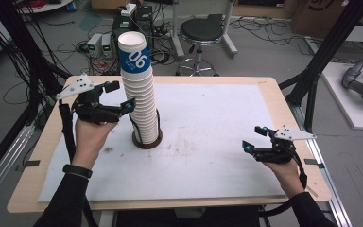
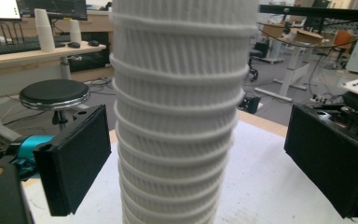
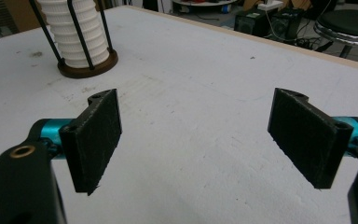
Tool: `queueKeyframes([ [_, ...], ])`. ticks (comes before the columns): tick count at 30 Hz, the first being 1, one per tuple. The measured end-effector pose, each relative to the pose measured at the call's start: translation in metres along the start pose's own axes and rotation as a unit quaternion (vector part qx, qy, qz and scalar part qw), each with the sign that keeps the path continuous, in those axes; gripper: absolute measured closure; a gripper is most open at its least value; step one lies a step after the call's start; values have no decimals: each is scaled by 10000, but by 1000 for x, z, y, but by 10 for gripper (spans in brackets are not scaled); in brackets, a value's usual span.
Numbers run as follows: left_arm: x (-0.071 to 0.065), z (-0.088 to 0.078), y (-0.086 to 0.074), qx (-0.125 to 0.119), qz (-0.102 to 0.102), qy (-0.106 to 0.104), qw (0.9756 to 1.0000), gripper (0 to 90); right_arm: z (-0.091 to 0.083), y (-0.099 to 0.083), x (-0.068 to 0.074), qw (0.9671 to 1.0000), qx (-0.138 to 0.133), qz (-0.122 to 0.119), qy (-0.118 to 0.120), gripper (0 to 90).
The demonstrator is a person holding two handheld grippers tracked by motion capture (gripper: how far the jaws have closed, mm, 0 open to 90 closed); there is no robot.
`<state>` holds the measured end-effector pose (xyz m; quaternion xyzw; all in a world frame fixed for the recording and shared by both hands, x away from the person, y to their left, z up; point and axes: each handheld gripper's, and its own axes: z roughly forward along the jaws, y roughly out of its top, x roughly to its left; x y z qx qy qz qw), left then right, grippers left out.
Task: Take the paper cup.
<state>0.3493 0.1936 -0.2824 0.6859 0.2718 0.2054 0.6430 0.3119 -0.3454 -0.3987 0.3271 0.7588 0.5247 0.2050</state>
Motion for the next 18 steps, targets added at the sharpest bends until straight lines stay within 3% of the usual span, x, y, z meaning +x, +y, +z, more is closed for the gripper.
queueKeyframes([
  [4,1,5,9,21,57,91,9999,65,0,0,0,10000,7,-10,16,176],
  [14,6,21,27,153,215,47,9996,65,1,0,1,10000,9,-16,62,176],
  [18,8,26,29,166,186,-28,9997,65,1,0,1,10000,13,0,88,176],
])
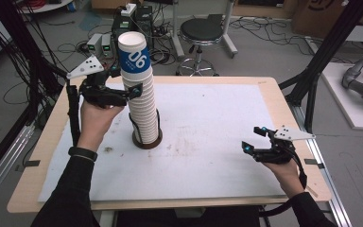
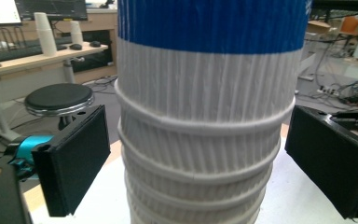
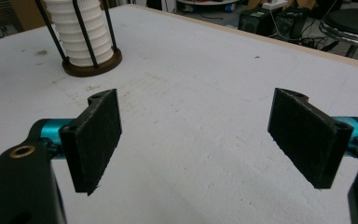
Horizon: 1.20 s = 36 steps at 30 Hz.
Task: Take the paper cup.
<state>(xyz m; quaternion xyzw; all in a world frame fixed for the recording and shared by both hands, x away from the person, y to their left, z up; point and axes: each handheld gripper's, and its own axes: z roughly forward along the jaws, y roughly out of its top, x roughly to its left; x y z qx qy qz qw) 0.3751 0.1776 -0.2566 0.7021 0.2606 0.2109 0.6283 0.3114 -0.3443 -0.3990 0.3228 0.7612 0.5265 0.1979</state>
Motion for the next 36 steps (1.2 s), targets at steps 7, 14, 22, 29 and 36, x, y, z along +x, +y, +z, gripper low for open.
queueKeyframes([
  [7,0,8,1,71,29,-51,10000,65,0,0,0,10000,13,-3,16,176],
  [14,3,11,-1,54,-29,-51,10000,76,1,0,0,10000,23,-28,15,176],
  [22,4,10,-1,30,-29,-125,9999,118,1,0,0,10000,37,-7,21,176],
  [29,3,10,-1,25,-26,-115,9999,120,1,4,2,9999,-46,-19,87,176],
  [36,4,10,-1,15,-37,-117,9999,120,-2,28,6,9994,-191,15,292,176],
])
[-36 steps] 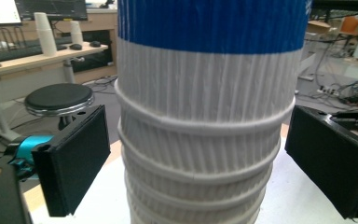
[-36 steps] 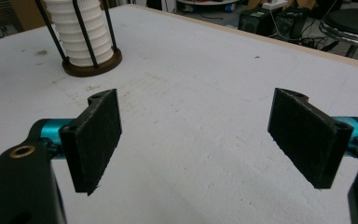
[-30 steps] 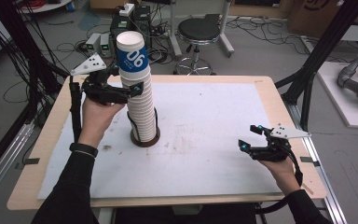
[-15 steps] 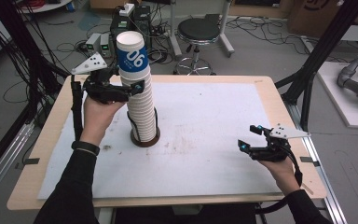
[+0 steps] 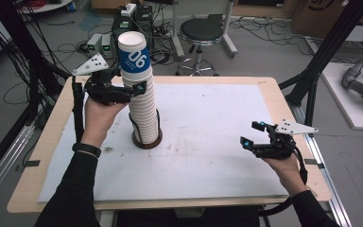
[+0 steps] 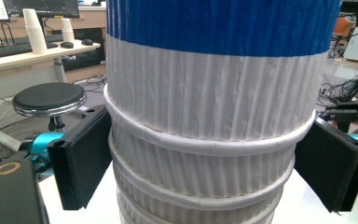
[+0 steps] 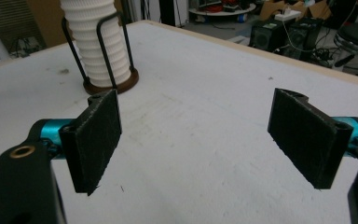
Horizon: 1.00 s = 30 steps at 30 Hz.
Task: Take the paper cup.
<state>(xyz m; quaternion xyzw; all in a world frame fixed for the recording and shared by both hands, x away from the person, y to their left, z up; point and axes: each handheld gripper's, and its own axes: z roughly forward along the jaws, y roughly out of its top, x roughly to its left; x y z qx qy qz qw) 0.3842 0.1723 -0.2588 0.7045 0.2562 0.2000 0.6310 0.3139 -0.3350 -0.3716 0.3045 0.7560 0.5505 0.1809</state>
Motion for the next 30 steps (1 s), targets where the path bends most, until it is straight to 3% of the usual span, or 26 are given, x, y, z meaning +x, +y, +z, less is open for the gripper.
queueKeyframes([
  [5,0,0,0,6,13,4,10000,121,1,20,2,9999,-53,-79,41,176],
  [7,0,0,0,11,15,8,10000,121,4,38,5,9998,-9,-184,102,176],
  [8,0,0,0,15,17,9,10000,121,4,38,5,9998,-9,-184,102,176],
  [9,0,0,0,8,6,8,10000,121,6,51,6,9994,5,-320,163,176],
  [11,0,0,0,3,0,10,10000,121,7,57,7,9991,24,-369,190,176],
  [12,0,0,0,5,0,11,10000,121,9,71,8,9986,6,-474,247,176],
  [16,0,1,0,-3,-3,8,10000,122,13,90,10,9979,-17,-552,349,176],
  [18,0,1,0,1,-4,14,10000,122,18,108,12,9970,-100,-610,468,177],
  [30,0,1,0,11,-1,17,10000,122,48,170,28,9927,-197,-908,775,177],
])
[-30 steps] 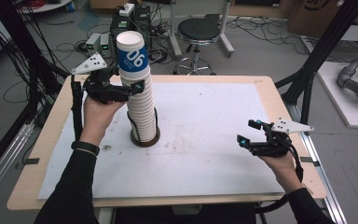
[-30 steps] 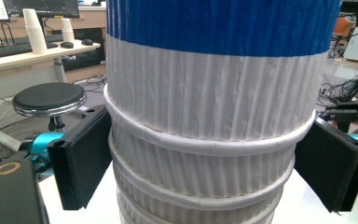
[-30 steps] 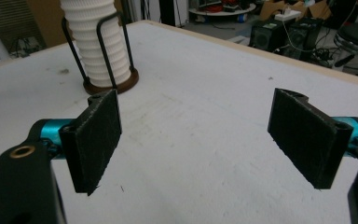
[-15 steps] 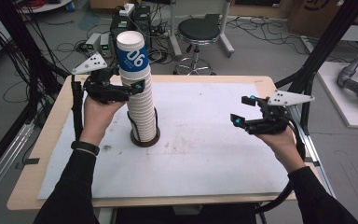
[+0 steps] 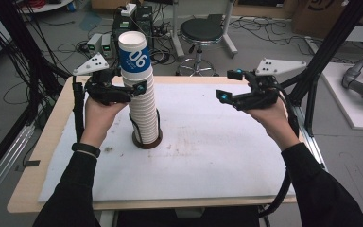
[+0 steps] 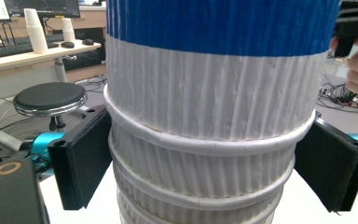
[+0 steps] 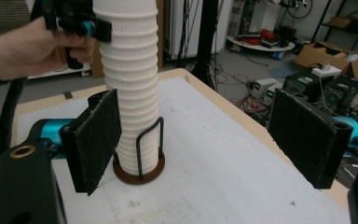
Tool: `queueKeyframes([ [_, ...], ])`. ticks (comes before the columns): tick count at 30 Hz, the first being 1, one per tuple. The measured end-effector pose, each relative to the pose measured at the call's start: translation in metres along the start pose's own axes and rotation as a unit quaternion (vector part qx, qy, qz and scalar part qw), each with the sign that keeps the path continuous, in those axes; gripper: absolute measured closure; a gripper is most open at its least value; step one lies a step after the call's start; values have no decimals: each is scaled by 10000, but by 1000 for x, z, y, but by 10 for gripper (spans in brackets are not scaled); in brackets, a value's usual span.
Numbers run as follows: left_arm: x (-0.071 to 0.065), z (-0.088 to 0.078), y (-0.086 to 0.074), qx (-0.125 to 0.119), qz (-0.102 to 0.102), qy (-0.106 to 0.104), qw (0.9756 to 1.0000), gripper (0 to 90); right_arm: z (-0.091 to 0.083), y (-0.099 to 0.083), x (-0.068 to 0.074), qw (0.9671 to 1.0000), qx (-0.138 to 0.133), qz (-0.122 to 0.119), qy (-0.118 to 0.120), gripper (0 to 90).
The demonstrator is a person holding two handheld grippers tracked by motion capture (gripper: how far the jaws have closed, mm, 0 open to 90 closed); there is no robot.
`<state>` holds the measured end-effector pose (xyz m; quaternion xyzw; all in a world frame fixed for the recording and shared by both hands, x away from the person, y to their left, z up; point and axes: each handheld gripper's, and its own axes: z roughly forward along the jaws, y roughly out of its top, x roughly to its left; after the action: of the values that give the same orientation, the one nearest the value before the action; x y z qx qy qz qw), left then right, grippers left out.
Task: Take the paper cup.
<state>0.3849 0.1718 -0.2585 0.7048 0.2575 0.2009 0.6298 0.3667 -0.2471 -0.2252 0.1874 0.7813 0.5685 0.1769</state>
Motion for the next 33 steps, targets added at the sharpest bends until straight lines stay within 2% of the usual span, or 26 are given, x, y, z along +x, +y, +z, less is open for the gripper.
queueKeyframes([
  [7,0,0,0,1,6,-2,10000,123,23,25,3,9998,-69,-140,130,177],
  [14,-1,0,0,9,16,14,10000,123,49,55,8,9993,-127,-127,327,177],
  [22,-2,2,0,-17,21,18,10000,123,71,83,15,9985,-269,-189,428,176],
  [24,-2,3,0,-30,9,22,10000,123,78,90,19,9984,-259,-127,480,176],
  [29,-2,2,0,-10,28,19,10000,123,100,106,30,9978,-228,-165,596,176],
  [30,-2,2,0,-4,33,20,10000,123,100,106,30,9978,-228,-165,596,176],
  [33,-2,2,0,7,38,19,10000,123,110,112,32,9975,-267,-48,653,176],
])
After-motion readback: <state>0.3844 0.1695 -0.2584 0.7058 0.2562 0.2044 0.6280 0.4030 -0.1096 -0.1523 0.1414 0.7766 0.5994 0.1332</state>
